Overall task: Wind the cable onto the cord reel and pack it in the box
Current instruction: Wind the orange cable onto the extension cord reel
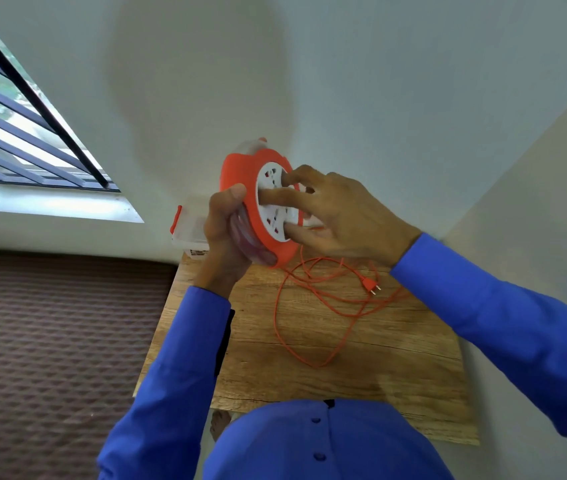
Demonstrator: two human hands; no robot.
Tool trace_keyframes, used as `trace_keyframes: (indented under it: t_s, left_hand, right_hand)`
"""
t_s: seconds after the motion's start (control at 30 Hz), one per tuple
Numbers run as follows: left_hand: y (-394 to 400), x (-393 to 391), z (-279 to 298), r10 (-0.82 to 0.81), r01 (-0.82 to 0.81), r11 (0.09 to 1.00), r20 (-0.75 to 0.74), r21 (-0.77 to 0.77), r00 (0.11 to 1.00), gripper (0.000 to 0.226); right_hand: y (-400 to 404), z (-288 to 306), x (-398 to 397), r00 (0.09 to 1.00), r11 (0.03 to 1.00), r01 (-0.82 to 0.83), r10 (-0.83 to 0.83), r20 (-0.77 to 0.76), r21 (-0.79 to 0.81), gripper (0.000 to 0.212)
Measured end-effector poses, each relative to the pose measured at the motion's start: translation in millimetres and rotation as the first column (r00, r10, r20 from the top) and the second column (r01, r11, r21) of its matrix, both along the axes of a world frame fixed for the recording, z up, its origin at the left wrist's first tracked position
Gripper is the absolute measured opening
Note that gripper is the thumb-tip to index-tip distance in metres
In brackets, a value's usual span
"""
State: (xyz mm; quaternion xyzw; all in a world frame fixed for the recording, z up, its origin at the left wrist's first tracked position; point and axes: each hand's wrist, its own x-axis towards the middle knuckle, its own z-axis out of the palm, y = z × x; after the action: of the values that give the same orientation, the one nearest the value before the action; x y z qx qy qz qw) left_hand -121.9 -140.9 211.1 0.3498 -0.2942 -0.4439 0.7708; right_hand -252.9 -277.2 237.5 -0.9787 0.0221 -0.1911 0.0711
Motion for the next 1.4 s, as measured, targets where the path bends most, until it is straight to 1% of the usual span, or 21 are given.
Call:
trace_keyframes:
  t_s: [0.13, 0.27, 0.33, 0.43, 0.5, 0.53, 0.57, 0.6, 0.67, 0.7, 0.73, 0.77, 0.87, 0.93, 0.97, 1.07, 1.13, 1.17, 1.23, 1.33, 1.4]
  left_hand:
    - [0.6, -2.3, -0.6, 0.028, -0.031, 0.999, 0.094, 0.033, 0.995, 0.073]
    - [2.5, -4.8, -3.4, 0.029, -0.037, 0.997, 0.12, 0.065, 0.992, 0.094]
    - [2.3, -3.7, -6.0, 0.025, -0.035, 0.996, 0.122, 0.08, 0.992, 0.079]
    - [-0.8, 2.5, -13.6, -0.044, 0.036, 0.998, 0.164, 0.051, 0.986, 0.049]
    - [-4.1, 3.1, -17.4, -0.085, 0.08, 0.996, 0.186, 0.034, 0.979, 0.051]
    - [-4.4, 3.3, -18.1, -0.099, 0.093, 0.995, 0.189, 0.039, 0.977, 0.056]
    - [-4.9, 4.3, -19.2, -0.114, 0.11, 0.993, 0.185, 0.035, 0.976, 0.062]
    - [-5.0, 5.5, -20.6, -0.12, 0.118, 0.993, 0.178, 0.023, 0.977, 0.066]
    - [-1.7, 6.2, -21.1, -0.061, 0.061, 0.998, 0.162, 0.007, 0.985, 0.064]
    - [0.7, 5.9, -19.8, -0.018, 0.019, 1.0, 0.151, 0.0, 0.988, 0.062]
    - [2.3, 5.3, -17.9, 0.006, -0.005, 1.0, 0.126, -0.007, 0.992, 0.063]
    - [3.0, 5.0, -16.6, 0.016, -0.014, 1.0, 0.095, -0.013, 0.995, 0.066]
    - [2.2, 4.5, -13.4, 0.007, -0.007, 1.0, 0.032, 0.013, 0.999, 0.094]
    - [1.8, 5.5, -14.6, -0.014, 0.012, 0.999, 0.027, 0.048, 1.0, 0.112]
    - [2.2, 5.6, -16.3, -0.035, 0.033, 0.998, 0.029, 0.056, 0.999, 0.111]
    - [2.3, 5.4, -19.3, -0.042, 0.04, 0.999, 0.046, 0.028, 0.998, 0.084]
    - [0.9, 3.3, -19.0, 0.0, -0.001, 1.0, 0.062, 0.011, 0.998, 0.078]
    - [0.5, 1.8, -17.5, 0.015, -0.016, 1.0, 0.09, 0.009, 0.996, 0.075]
    - [0.7, 0.0, -15.1, 0.025, -0.03, 0.999, 0.125, 0.032, 0.992, 0.07]
    - [1.9, 1.6, -16.3, 0.036, -0.049, 0.996, 0.171, 0.072, 0.985, 0.073]
    - [-0.6, 1.2, -15.9, 0.053, -0.073, 0.992, 0.18, 0.107, 0.982, 0.107]
  right_hand:
    - [7.3, 0.6, 6.6, 0.97, 0.926, 0.163, -0.213, 0.115, 0.34, 0.063]
    - [11.0, -3.5, 15.2, 0.908, 0.788, 0.256, -0.394, 0.139, 0.56, 0.054]
    - [14.4, -5.6, 18.8, 0.901, 0.692, 0.293, -0.431, 0.053, 0.659, 0.072]
    - [17.1, -4.1, 18.0, 0.906, 0.445, 0.356, -0.38, -0.187, 0.822, 0.078]
    - [16.2, -1.9, 15.6, 0.912, 0.272, 0.387, -0.254, -0.322, 0.881, 0.076]
    - [16.8, -0.8, 14.1, 0.914, 0.25, 0.39, -0.218, -0.341, 0.886, 0.075]
    - [18.2, -0.7, 12.4, 0.917, 0.302, 0.385, -0.229, -0.326, 0.872, 0.074]
    - [19.4, -1.2, 10.7, 0.921, 0.419, 0.372, -0.278, -0.273, 0.828, 0.074]
    - [21.7, -5.7, 7.4, 0.924, 0.719, 0.336, -0.377, -0.065, 0.608, 0.059]
    - [22.8, -8.6, 6.1, 0.925, 0.822, 0.306, -0.376, 0.053, 0.479, 0.043]
    - [24.8, -9.9, 3.8, 0.935, 0.885, 0.259, -0.331, 0.131, 0.387, 0.027]
    - [26.6, -9.7, 1.3, 0.952, 0.928, 0.203, -0.262, 0.161, 0.312, 0.026]
    - [17.4, -16.2, -6.9, 0.997, 0.998, 0.029, -0.034, 0.075, 0.061, 0.052]
    - [11.9, -14.6, -10.1, 1.0, 1.0, -0.008, 0.008, -0.01, -0.016, 0.054]
    - [8.9, -14.2, -10.4, 1.0, 1.0, -0.011, 0.01, -0.019, -0.013, 0.052]
    - [9.3, -13.7, -7.8, 0.997, 1.0, 0.024, -0.023, 0.079, -0.017, 0.053]
    - [13.3, -11.3, -4.2, 0.981, 0.98, 0.093, -0.12, 0.15, 0.174, 0.057]
    - [15.5, -9.2, -2.2, 0.974, 0.927, 0.12, -0.18, 0.139, 0.354, 0.058]
    - [16.9, -8.4, 2.9, 0.964, 0.734, 0.161, -0.26, 0.054, 0.659, 0.051]
    - [15.7, -10.5, 13.4, 0.922, 0.599, 0.201, -0.383, 0.057, 0.775, 0.045]
    - [15.8, -11.9, 18.5, 0.891, 0.438, 0.224, -0.455, 0.0, 0.871, 0.068]
